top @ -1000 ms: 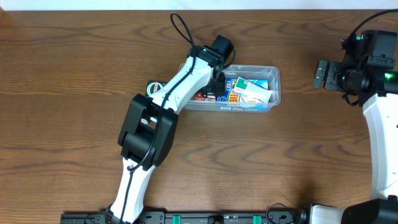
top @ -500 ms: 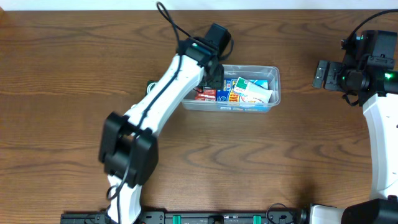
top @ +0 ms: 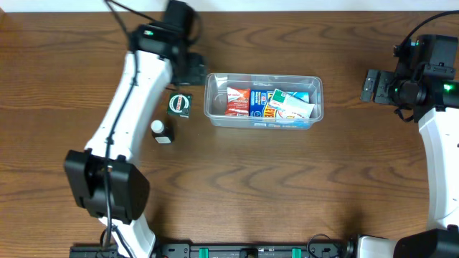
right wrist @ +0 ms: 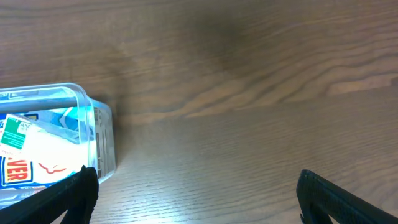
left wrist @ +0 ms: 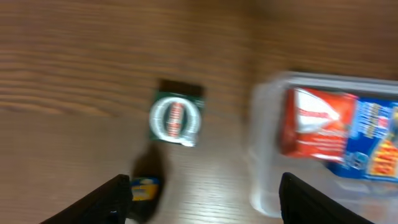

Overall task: Pack container
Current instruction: 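Move the left gripper toward the dark green box, then grasp the dark green Zam-Buk box with the left gripper and lift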

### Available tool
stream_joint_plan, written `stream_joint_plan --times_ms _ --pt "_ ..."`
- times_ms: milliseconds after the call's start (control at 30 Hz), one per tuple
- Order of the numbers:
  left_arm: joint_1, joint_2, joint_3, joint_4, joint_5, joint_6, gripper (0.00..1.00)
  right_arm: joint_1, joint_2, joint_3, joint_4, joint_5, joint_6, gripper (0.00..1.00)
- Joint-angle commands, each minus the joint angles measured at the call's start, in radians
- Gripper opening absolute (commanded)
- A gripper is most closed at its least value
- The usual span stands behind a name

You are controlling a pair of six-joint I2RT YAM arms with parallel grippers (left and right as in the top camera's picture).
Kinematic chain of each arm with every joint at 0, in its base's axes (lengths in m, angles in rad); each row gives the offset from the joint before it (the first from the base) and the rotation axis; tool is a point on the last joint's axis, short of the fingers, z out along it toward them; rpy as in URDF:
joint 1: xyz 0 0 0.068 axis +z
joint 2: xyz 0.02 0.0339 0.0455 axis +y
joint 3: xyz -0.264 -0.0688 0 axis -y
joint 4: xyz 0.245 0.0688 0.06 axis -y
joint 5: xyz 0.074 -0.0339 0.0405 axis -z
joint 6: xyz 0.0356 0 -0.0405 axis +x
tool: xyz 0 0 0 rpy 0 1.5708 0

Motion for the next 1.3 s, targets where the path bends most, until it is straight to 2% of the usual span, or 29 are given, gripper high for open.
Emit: stream_joint_plan --times_ms 0,200,733,1267 --pt "0.059 0.026 0.020 -0.005 -0.003 0.084 0.78 -0.007 -0.009 0.011 0.002 0.003 0.013 0.99" --pt "0.114 0.093 0.019 -0.010 0.117 0.158 0.79 -0.007 -0.009 0.011 0.002 0.003 0.013 0.99" --pt "0.116 0.331 0.018 -0.041 0.120 0.160 0.81 -0.007 -0.009 0.011 0.002 0.003 0.013 0.99" --pt "0.115 0.403 0.007 0.021 0.120 0.175 0.81 -0.007 -0.009 0.011 0.002 0.003 0.013 0.99"
